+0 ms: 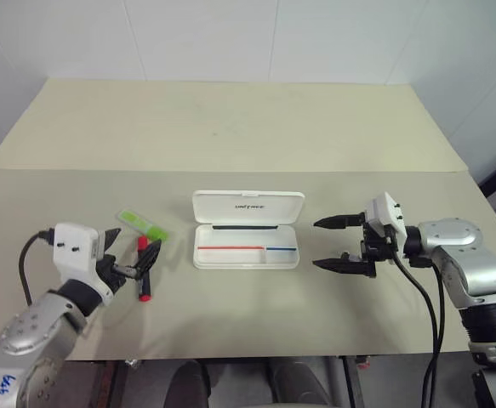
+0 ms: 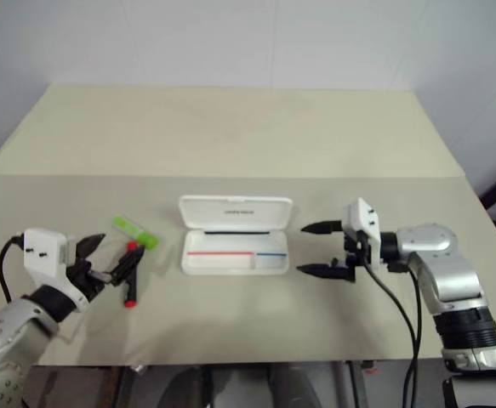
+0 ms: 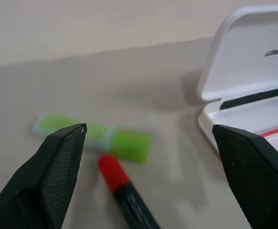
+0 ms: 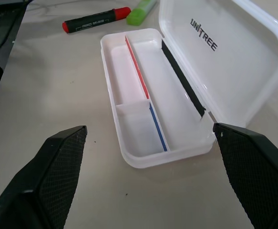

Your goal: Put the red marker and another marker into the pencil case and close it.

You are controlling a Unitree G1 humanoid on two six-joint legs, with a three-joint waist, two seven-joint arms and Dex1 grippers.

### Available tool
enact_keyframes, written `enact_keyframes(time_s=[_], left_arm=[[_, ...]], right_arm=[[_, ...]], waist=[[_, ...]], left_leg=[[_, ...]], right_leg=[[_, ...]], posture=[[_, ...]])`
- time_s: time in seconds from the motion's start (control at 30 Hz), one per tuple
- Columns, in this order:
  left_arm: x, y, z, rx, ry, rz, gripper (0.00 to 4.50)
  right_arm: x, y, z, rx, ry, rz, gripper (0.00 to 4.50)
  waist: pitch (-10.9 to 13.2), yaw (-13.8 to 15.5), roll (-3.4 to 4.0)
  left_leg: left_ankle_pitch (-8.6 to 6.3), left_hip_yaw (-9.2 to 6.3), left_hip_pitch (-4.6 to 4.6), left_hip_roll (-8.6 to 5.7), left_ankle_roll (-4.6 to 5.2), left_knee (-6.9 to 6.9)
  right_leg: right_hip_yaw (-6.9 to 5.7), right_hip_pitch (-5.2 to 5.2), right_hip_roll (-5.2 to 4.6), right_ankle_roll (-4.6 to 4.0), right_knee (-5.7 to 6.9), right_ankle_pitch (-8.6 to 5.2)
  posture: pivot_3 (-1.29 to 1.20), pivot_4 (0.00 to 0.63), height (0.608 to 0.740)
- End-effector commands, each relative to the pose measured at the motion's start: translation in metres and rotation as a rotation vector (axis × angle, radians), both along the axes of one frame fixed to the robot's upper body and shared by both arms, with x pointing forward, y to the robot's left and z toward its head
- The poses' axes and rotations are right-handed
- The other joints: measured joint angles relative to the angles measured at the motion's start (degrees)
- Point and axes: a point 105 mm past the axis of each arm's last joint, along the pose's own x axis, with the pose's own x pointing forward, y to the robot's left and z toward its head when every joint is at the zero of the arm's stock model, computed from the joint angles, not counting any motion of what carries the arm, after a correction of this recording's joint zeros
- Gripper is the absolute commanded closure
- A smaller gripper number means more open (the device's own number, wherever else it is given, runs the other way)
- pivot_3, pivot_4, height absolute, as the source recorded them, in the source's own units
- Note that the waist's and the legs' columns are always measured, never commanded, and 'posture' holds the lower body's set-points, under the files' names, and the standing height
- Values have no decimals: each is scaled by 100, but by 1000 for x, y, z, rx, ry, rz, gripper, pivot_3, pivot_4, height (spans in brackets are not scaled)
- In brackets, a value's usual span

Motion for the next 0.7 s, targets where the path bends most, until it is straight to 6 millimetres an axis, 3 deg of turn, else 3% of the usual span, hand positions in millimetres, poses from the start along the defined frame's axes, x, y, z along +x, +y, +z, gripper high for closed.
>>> enact_keyframes(time_s=[0.03,0.3,0.43,0.7], left_arm=[[-11,-1,3,2,-38,115,0],[-25,-5,-16,-122,-10,340,0],[-24,-4,-29,-151,27,399,0],[-4,5,-40,-148,44,418,0]], right_arm=[[2,-15,22,78,-53,16,10],[-1,-21,41,190,-82,122,10],[1,-17,39,196,-90,142,10],[8,-9,34,188,-93,132,10]], waist=[[1,-1,-2],[2,-17,-4],[4,-29,-8],[6,-88,-10]], left_leg=[[2,1,-1,-1,3,1],[7,5,13,-4,22,16],[6,4,30,-4,23,14],[1,5,29,-5,27,0]], right_leg=[[4,4,-1,-12,-10,-3],[15,60,-3,-16,-89,15],[16,79,-2,-17,-101,15],[17,79,-3,-20,-112,13]], posture=[[0,150,740],[0,150,740],[0,150,740],[0,150,740]])
